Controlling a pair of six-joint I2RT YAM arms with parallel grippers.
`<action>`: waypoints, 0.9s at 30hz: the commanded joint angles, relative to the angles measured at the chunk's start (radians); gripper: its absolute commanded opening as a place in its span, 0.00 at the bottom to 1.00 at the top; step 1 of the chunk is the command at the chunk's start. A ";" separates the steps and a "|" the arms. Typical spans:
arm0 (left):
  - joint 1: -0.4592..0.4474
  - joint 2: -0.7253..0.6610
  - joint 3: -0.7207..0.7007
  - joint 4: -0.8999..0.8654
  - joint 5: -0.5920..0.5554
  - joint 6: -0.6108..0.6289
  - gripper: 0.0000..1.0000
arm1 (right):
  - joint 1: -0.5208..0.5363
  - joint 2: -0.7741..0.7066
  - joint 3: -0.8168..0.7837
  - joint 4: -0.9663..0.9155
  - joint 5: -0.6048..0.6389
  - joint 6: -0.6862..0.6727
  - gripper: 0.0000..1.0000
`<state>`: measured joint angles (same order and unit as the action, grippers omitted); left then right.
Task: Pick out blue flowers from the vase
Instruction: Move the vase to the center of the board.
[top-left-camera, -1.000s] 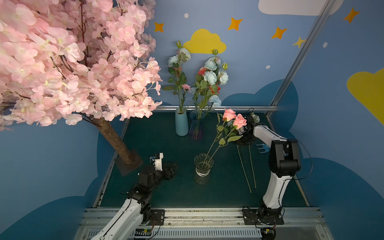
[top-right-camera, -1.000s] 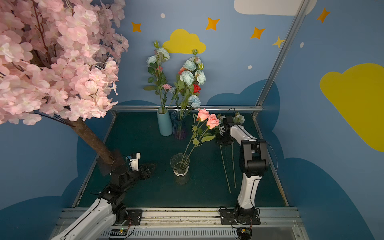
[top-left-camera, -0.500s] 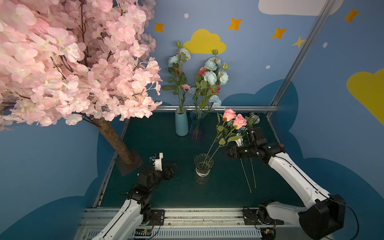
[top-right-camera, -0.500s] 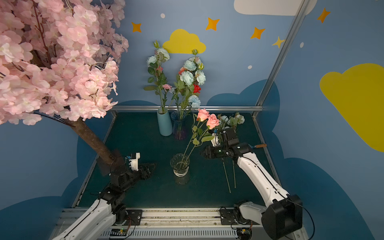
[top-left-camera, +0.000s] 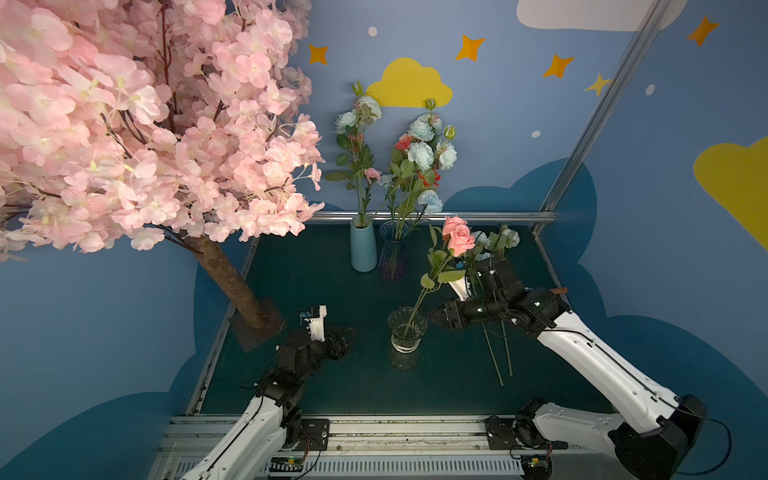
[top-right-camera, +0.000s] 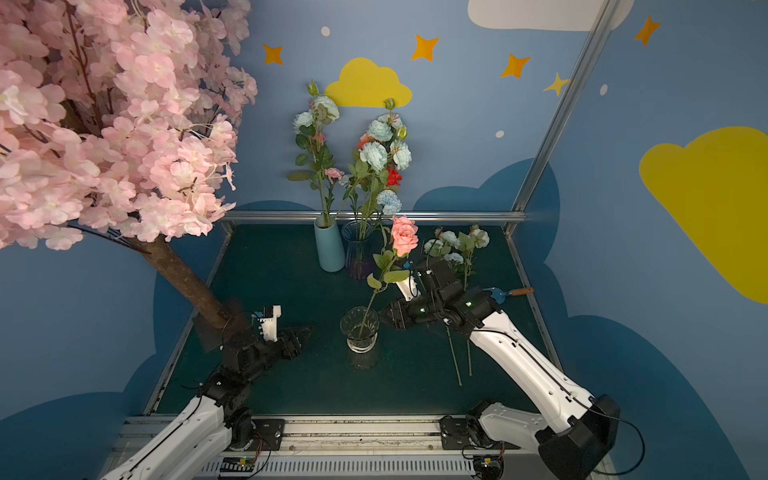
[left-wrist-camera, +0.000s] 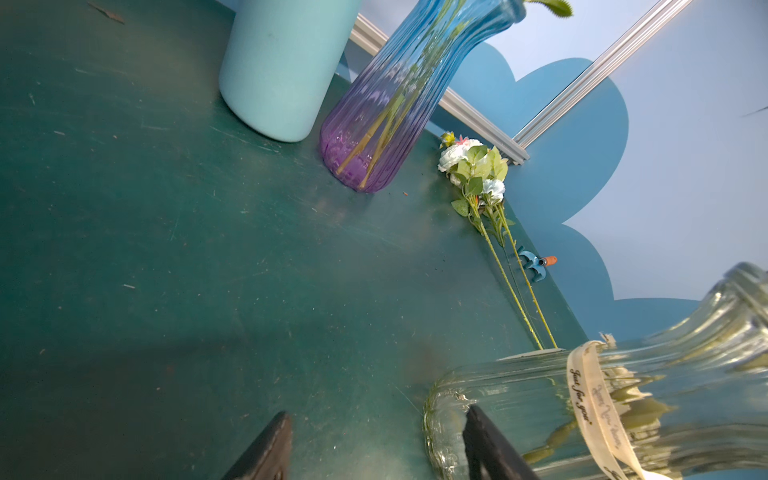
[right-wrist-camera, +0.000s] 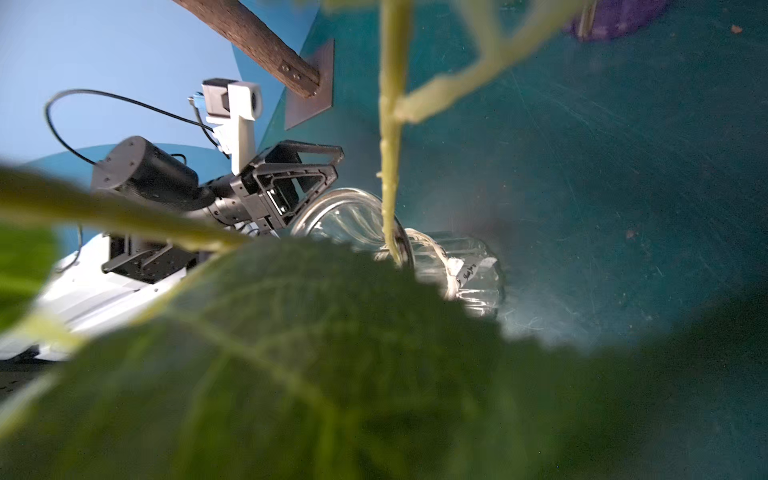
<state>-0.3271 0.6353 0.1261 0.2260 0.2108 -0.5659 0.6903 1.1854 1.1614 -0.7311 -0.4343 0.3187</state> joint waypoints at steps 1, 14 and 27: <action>0.004 -0.029 0.005 0.011 0.013 0.002 0.65 | 0.034 0.015 0.037 -0.030 0.090 0.011 0.42; 0.004 -0.116 -0.017 -0.019 0.004 0.002 0.65 | 0.124 0.166 0.158 -0.129 0.287 -0.015 0.40; 0.004 -0.152 -0.026 -0.034 0.004 0.000 0.65 | 0.134 0.328 0.279 -0.203 0.355 -0.011 0.13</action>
<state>-0.3271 0.4950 0.1062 0.2073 0.2100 -0.5663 0.8280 1.4879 1.4078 -0.8726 -0.1268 0.3126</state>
